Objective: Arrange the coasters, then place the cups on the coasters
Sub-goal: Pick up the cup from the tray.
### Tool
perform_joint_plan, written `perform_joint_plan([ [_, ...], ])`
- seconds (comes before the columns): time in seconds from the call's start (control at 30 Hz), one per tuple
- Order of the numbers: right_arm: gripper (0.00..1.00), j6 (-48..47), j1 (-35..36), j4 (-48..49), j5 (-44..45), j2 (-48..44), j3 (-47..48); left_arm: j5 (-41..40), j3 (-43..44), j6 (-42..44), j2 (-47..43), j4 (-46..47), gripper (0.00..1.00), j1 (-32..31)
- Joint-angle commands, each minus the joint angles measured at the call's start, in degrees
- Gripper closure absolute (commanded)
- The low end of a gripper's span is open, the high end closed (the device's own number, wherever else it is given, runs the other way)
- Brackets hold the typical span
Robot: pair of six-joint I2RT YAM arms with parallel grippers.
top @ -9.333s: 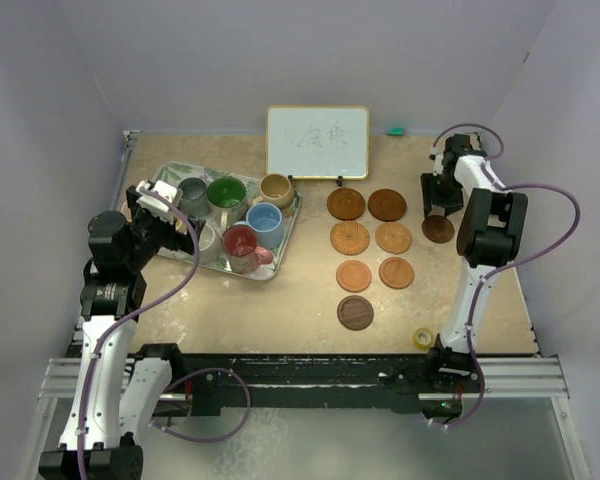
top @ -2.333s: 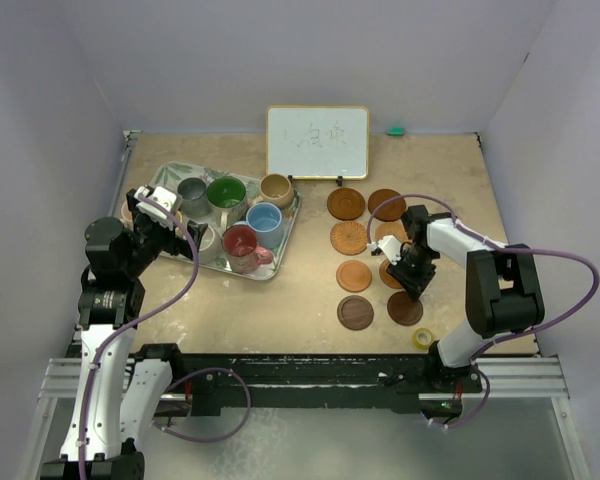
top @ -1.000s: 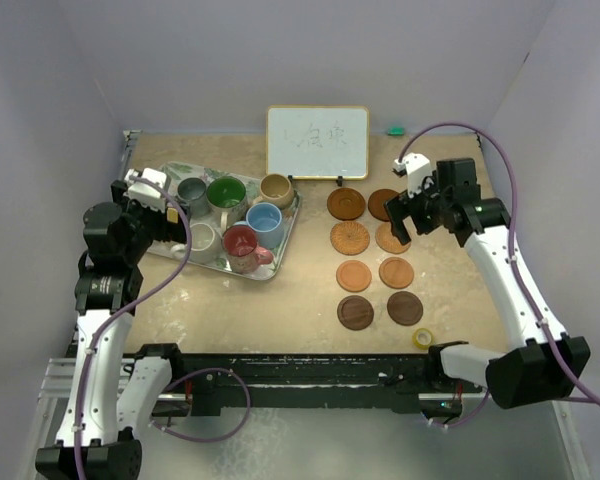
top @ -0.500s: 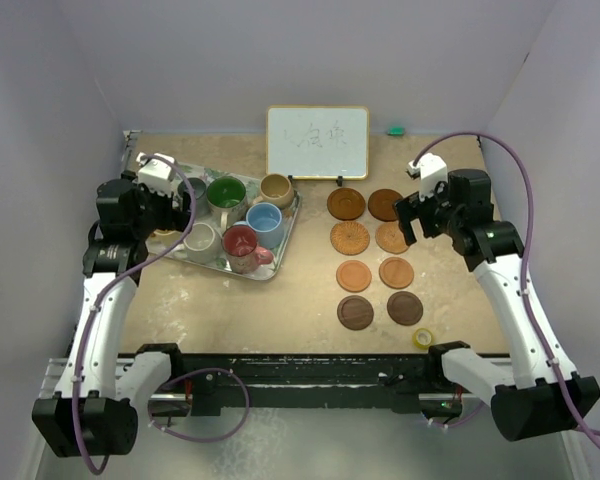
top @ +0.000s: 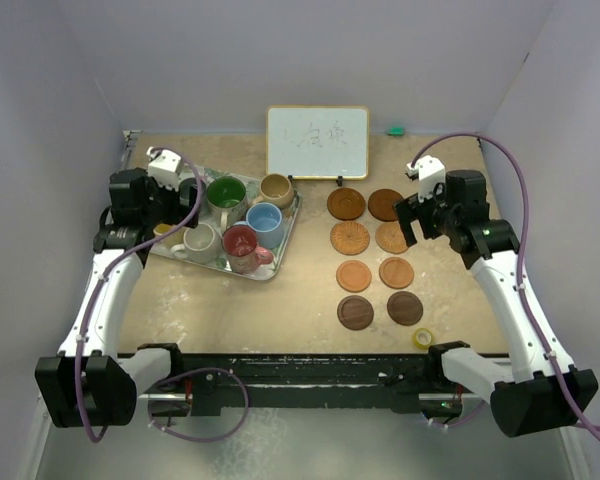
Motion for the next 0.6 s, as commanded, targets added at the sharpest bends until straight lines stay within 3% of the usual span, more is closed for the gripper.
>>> perform_joint_plan([
  [0.0, 0.00, -0.1, 0.1, 1.4, 1.7, -1.4, -0.2, 1.7, 3.3, -1.8, 1.4, 3.6, 0.02, 0.3],
  [0.57, 0.00, -1.1, 0.0, 1.6, -0.2, -0.9, -0.7, 1.3, 6.7, -5.7, 9.1, 3.8, 0.14, -1.3],
])
